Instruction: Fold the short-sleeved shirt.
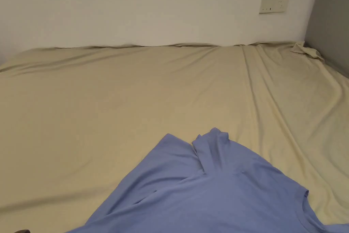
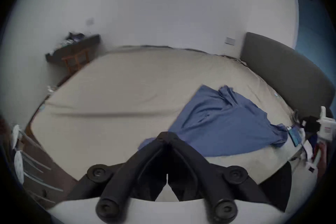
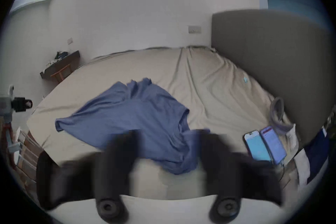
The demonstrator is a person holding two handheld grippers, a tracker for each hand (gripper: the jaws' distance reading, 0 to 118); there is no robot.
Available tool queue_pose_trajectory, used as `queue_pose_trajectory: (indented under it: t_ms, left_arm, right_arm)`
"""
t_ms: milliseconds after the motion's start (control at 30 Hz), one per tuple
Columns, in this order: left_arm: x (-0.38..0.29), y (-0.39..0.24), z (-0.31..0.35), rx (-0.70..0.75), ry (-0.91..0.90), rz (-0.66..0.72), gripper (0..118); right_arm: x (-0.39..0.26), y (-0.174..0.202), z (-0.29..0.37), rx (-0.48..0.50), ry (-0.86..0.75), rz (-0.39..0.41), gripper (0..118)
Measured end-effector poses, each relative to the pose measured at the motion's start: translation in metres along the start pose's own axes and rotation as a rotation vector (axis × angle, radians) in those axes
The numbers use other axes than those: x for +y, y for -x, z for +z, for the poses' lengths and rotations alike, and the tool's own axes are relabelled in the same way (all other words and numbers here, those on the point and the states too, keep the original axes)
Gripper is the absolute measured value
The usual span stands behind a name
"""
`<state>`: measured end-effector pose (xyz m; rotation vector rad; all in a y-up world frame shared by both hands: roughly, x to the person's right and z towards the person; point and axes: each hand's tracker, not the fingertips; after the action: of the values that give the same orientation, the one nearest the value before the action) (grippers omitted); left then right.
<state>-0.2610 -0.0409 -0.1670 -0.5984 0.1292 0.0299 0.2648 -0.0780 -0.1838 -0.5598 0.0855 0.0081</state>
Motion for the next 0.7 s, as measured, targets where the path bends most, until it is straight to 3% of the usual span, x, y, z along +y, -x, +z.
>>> queue_pose_trajectory:
  t_ms: [33, 67, 133, 367, 433, 467, 500, 533, 700]
  left_arm:
    - [0.005, -0.001, 0.001, -0.014, 0.022, 0.016, 0]
    - [0.007, -0.001, 0.0, -0.061, 0.044, -0.001, 0]
    - [0.005, -0.006, 0.001, -0.039, 0.027, -0.001, 0]
    - [-0.016, 0.015, -0.041, -0.05, 0.112, 0.095, 1]
    - [-0.024, 0.029, -0.07, -0.059, 0.17, 0.181, 24]
    - [-0.029, 0.036, -0.086, -0.066, 0.2, 0.211, 41]
    - [-0.032, 0.039, -0.103, -0.052, 0.234, 0.25, 65]
    - [-0.038, 0.045, -0.122, -0.034, 0.272, 0.277, 77]
    - [-0.061, 0.056, -0.197, -0.019, 0.412, 0.287, 77]
  right_arm:
    - [0.002, 0.006, 0.001, -0.006, 0.003, -0.001, 2]
    - [-0.002, 0.006, 0.0, -0.04, -0.019, 0.001, 2]
    - [-0.001, 0.007, -0.003, 0.072, 0.0, -0.017, 2]
    - [-0.001, 0.017, -0.01, 0.064, 0.006, 0.0, 2]
    - [-0.002, 0.02, -0.016, 0.075, 0.019, 0.007, 2]
    - [0.001, 0.021, -0.017, 0.078, 0.023, 0.01, 2]
    - [0.0, 0.023, -0.02, 0.084, 0.03, 0.013, 2]
    - [0.0, 0.026, -0.024, 0.087, 0.04, 0.02, 2]
    - [0.002, 0.037, -0.041, 0.095, 0.081, 0.038, 2]
